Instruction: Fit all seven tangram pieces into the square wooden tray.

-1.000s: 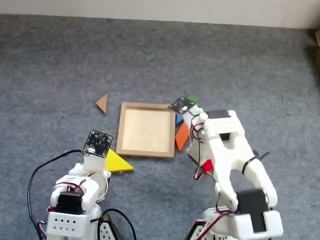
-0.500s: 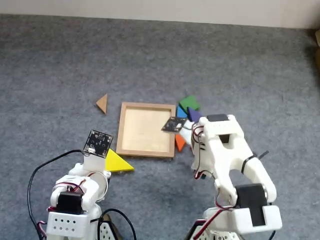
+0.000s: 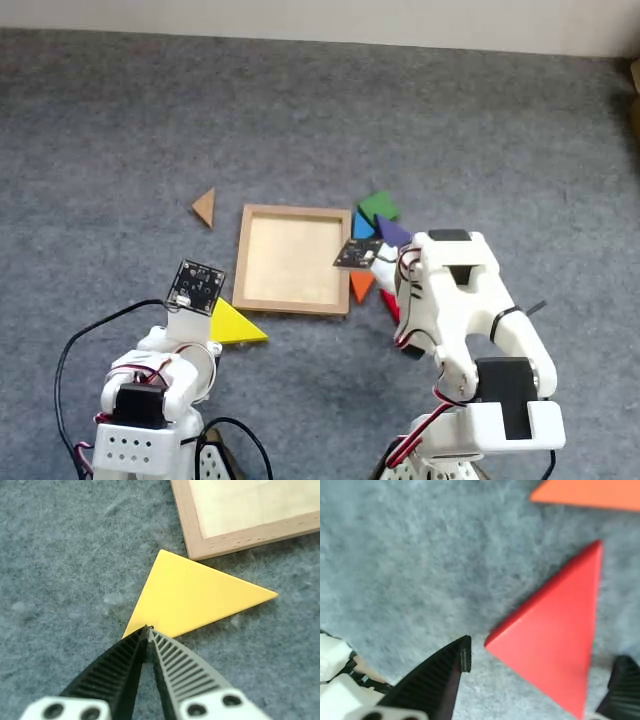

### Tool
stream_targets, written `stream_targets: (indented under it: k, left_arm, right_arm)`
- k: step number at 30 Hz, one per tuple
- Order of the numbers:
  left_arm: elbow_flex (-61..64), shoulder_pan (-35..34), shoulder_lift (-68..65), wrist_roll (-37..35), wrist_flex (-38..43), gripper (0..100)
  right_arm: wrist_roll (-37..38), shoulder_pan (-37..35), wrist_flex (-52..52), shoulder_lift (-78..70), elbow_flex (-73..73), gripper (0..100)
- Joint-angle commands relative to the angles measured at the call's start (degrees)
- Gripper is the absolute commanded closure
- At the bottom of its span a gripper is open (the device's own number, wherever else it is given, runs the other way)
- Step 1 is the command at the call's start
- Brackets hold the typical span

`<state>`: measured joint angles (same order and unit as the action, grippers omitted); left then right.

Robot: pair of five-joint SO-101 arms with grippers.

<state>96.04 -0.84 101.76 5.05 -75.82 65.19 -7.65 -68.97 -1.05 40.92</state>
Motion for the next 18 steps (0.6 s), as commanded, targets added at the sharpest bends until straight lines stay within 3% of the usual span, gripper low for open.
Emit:
stream_targets:
  k: [1,8,18]
  left_arm:
    - [1.2,-0.6,2.9,0.5,-0.2,99]
    - [1.2,-0.6,2.9,0.5,-0.2,99]
    - [1.2,-0.6,2.9,0.5,-0.2,99]
  right_arm:
    - [0.4,2.2,3.9,-1.4,0.0,58.4]
    - [-0.4,2.1,5.5,-1.5,0.2,59.1]
    - [-0.3,2.1,7.2,-1.0,2.9,76.6]
